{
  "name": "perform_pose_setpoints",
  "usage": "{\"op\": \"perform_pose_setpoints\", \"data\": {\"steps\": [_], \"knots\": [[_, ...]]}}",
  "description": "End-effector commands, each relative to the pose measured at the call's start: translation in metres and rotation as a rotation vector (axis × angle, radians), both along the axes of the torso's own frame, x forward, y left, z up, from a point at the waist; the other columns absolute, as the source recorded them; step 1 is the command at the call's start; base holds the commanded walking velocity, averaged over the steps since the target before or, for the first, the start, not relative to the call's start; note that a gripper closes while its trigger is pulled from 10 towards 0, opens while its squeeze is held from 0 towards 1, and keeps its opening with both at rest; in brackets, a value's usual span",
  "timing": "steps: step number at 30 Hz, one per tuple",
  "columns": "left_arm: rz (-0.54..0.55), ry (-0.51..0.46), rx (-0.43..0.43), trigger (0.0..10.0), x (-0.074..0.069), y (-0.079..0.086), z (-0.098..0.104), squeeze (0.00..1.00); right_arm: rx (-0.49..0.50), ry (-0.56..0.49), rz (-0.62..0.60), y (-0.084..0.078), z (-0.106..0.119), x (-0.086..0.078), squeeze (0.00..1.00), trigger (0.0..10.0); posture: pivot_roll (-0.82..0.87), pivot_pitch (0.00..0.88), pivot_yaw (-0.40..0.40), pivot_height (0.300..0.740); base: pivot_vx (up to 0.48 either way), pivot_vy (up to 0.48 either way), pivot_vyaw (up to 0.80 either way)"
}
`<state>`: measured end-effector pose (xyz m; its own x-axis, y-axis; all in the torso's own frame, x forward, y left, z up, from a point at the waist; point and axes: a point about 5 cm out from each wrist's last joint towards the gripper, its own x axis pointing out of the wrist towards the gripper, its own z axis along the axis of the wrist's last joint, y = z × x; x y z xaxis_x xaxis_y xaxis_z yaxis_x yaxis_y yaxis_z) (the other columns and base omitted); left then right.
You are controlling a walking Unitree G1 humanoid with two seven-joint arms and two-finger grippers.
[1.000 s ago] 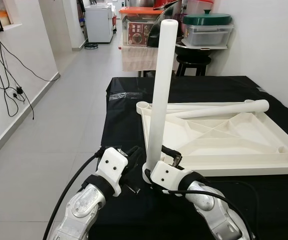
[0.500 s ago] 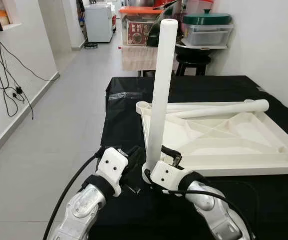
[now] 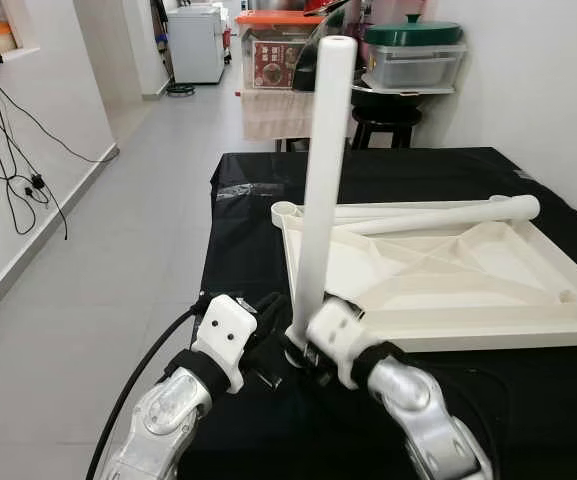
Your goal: Building children table
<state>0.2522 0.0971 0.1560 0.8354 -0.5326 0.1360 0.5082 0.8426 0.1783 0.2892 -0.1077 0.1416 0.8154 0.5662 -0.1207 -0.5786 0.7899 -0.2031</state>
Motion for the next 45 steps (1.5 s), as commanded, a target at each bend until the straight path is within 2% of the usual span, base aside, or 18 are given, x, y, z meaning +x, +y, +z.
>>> {"op": "perform_pose_setpoints", "data": {"steps": [1,2,4,6,14,15,16,17,28,33,35,36,37,38,39,40,41,45], "knots": [[0.009,0.019,0.006,10.0,0.000,0.001,-0.003,0.00,0.161,0.092,0.069,-0.015,0.010,0.005,0.00,10.0,0.00,0.000,-0.019,0.740,0.000,0.000,0.00],[0.009,0.019,0.006,10.0,0.000,0.001,-0.003,0.00,0.161,0.092,0.069,-0.015,0.010,0.005,0.00,10.0,0.00,0.000,-0.019,0.740,0.000,0.000,0.00],[0.009,0.018,0.004,10.0,-0.001,0.001,-0.003,0.00,0.257,0.123,0.250,-0.014,0.018,0.003,0.00,10.0,0.00,0.000,-0.026,0.740,0.000,0.000,0.00],[0.008,0.018,0.003,10.0,-0.001,0.001,-0.002,0.00,0.271,0.122,0.292,-0.013,0.019,0.002,0.00,10.0,0.00,0.000,-0.026,0.740,0.000,0.000,0.00],[0.008,0.033,0.008,10.0,-0.006,0.006,-0.005,0.00,0.205,0.093,0.427,-0.007,0.028,0.024,0.00,10.0,0.04,0.000,-0.040,0.740,0.000,0.000,0.00],[0.010,0.039,0.010,10.0,-0.007,0.008,-0.007,0.00,0.209,0.091,0.437,-0.009,0.031,0.028,0.00,8.1,0.04,0.000,-0.042,0.740,0.000,0.000,0.00],[0.012,0.044,0.011,10.0,-0.009,0.009,-0.008,0.00,0.216,0.097,0.446,-0.011,0.035,0.032,0.00,2.6,0.04,0.000,-0.043,0.740,0.000,0.000,0.00],[0.012,0.049,0.010,10.0,-0.011,0.010,-0.009,0.00,0.211,0.102,0.455,-0.015,0.038,0.036,0.00,0.0,0.04,0.000,-0.044,0.740,0.000,0.000,0.00],[-0.029,0.085,-0.013,10.0,-0.026,0.011,-0.013,0.00,0.172,0.123,0.456,-0.038,0.040,0.049,0.00,0.0,0.05,0.000,-0.042,0.740,0.000,0.000,0.00],[-0.038,0.103,-0.035,10.0,-0.031,0.010,-0.015,0.00,0.106,0.178,0.406,-0.055,0.018,0.030,0.00,0.0,0.02,0.000,-0.045,0.740,0.000,0.000,0.00],[-0.060,0.124,-0.049,10.0,-0.035,0.008,-0.016,0.00,0.067,0.265,0.174,-0.054,-0.006,0.017,0.00,0.0,0.02,0.000,-0.050,0.740,0.000,0.000,0.00],[-0.073,0.136,-0.057,10.0,-0.038,0.008,-0.016,0.00,0.129,0.227,-0.192,-0.051,-0.009,0.012,0.00,0.0,0.01,0.002,-0.042,0.740,0.000,0.000,0.00],[-0.073,0.136,-0.057,10.0,-0.038,0.008,-0.016,0.00,0.129,0.227,-0.192,-0.051,-0.009,0.012,0.00,0.0,0.01,0.002,-0.042,0.740,0.000,0.000,0.00],[-0.081,0.145,-0.062,10.0,-0.040,0.008,-0.016,0.00,0.174,0.218,-0.477,-0.057,-0.011,0.003,0.00,0.0,0.01,0.002,-0.042,0.740,0.000,0.000,0.00],[-0.081,0.145,-0.062,10.0,-0.040,0.008,-0.016,0.00,0.174,0.218,-0.477,-0.057,-0.011,0.003,0.00,0.0,0.01,0.002,-0.042,0.740,0.000,0.000,0.00],[-0.087,0.154,-0.066,10.0,-0.043,0.009,-0.016,0.00,0.207,0.253,-0.497,-0.042,-0.014,-0.012,0.00,0.0,0.01,0.012,-0.030,0.740,0.000,0.000,0.00],[-0.095,0.161,-0.069,10.0,-0.045,0.008,-0.017,0.00,0.176,0.224,-0.409,-0.029,-0.011,-0.015,0.00,0.0,-0.01,0.000,-0.016,0.740,0.000,0.000,0.00],[-0.098,0.170,-0.073,10.0,-0.046,0.008,-0.018,0.00,0.169,0.227,-0.344,-0.026,-0.010,-0.009,0.00,0.0,0.02,0.000,-0.032,0.740,0.000,0.000,0.00]]}}
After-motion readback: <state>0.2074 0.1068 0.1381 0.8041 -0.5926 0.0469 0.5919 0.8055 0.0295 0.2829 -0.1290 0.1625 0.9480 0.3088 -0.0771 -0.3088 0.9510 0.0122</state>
